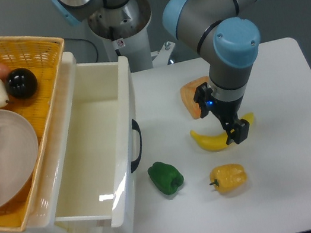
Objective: Pick up the yellow pepper
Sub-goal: 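Move the gripper from the banana toward the yellow bell pepper, then lower the open gripper around the yellow bell pepper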
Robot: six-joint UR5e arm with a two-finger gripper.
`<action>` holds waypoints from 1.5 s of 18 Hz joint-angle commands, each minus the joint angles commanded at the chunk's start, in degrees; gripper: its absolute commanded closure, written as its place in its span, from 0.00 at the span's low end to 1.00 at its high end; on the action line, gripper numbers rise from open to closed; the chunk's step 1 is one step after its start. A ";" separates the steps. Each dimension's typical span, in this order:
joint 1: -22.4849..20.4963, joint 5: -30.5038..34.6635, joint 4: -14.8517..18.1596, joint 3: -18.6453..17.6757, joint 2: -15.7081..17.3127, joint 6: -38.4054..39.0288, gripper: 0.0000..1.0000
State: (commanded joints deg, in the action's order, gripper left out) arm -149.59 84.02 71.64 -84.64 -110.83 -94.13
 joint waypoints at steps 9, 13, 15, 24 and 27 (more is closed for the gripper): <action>-0.35 0.09 -0.70 -5.09 1.23 6.86 0.00; -0.18 0.00 -1.23 -5.81 1.41 7.21 0.00; 0.09 0.09 -1.50 -4.41 0.79 7.21 0.00; 2.72 0.00 -6.59 -0.27 -5.88 0.53 0.00; 2.72 0.09 -7.04 1.13 -8.08 -1.66 0.00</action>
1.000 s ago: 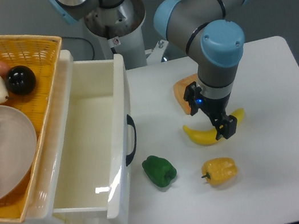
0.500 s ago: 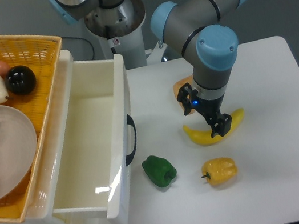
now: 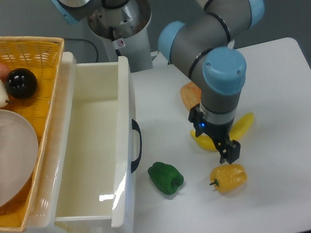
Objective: Pick up the yellow pepper
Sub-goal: 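Lower the open gripper around the yellow bell pepper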
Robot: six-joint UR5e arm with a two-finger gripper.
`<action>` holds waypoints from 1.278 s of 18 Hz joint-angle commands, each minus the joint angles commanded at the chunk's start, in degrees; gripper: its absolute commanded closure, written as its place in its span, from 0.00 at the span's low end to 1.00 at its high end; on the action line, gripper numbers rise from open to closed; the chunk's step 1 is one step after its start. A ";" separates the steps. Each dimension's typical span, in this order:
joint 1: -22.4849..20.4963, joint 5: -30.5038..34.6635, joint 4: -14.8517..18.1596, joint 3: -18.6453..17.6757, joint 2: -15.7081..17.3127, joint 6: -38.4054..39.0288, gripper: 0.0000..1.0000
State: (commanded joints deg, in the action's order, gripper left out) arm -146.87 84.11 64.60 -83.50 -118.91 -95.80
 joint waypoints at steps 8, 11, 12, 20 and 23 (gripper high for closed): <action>-0.35 -0.26 0.44 1.76 -2.82 0.35 0.00; -0.35 -0.26 0.44 1.76 -3.78 0.44 0.00; -0.35 -0.26 0.35 1.85 -4.13 0.35 0.00; -0.35 -0.09 0.00 3.17 -6.07 -0.18 0.00; -0.44 -0.09 -0.61 3.96 -7.29 -0.27 0.00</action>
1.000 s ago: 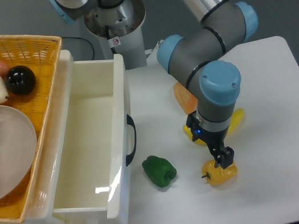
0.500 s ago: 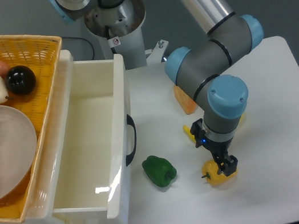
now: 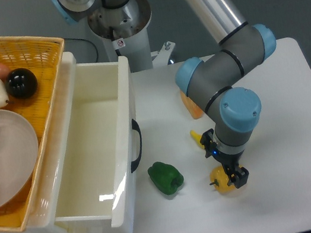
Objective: Pick up the yellow pepper
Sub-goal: 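Lower the open gripper around the yellow bell pepper, then close the gripper on the yellow bell pepper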
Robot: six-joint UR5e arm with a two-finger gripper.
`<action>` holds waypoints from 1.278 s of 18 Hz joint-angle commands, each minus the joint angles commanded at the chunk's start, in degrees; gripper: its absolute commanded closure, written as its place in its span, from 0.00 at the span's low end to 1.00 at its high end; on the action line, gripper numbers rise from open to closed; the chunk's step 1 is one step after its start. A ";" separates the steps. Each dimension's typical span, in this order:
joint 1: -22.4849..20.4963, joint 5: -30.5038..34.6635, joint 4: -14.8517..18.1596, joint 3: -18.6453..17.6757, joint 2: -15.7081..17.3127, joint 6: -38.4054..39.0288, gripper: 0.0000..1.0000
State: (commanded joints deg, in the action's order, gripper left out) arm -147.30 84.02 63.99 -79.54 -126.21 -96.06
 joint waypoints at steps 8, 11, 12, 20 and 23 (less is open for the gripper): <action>-0.26 0.00 -0.71 0.62 -1.23 0.00 0.00; -0.26 0.09 -0.71 0.62 -1.50 0.09 0.00; -0.26 0.17 -0.71 0.62 -1.59 0.09 0.00; -0.26 1.14 -0.62 0.09 -2.11 0.09 0.00; -0.26 1.76 -0.62 -0.09 -2.20 0.09 0.11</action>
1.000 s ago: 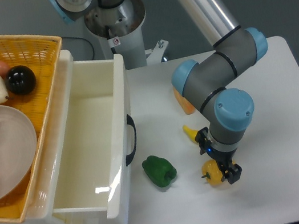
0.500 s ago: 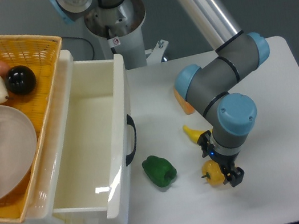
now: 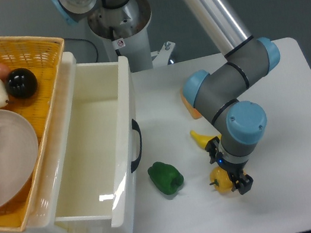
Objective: Pick up the yellow pepper
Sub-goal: 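Close the gripper on the yellow bell pepper, then lift the held yellow pepper and carry it toward the banana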
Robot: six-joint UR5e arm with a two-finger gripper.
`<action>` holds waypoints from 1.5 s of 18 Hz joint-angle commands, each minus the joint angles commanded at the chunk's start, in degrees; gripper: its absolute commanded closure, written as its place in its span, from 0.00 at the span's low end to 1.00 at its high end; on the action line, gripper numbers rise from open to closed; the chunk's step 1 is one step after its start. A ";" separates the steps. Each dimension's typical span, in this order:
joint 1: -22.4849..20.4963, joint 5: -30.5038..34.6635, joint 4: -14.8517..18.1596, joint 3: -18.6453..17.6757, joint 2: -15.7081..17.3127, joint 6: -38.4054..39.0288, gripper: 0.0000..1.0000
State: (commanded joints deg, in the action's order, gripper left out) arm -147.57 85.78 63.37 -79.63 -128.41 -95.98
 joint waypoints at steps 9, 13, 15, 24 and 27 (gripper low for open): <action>0.00 0.09 0.26 0.17 0.88 1.76 0.85; -0.09 0.09 2.01 0.00 4.12 1.76 0.85; -1.05 0.09 6.13 -0.09 6.67 1.76 0.85; -2.46 -0.18 19.15 -1.76 15.82 1.23 0.85; -2.20 0.00 19.86 -1.93 16.61 1.23 0.85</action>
State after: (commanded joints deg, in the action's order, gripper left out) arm -149.77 85.78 83.23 -81.56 -111.80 -94.75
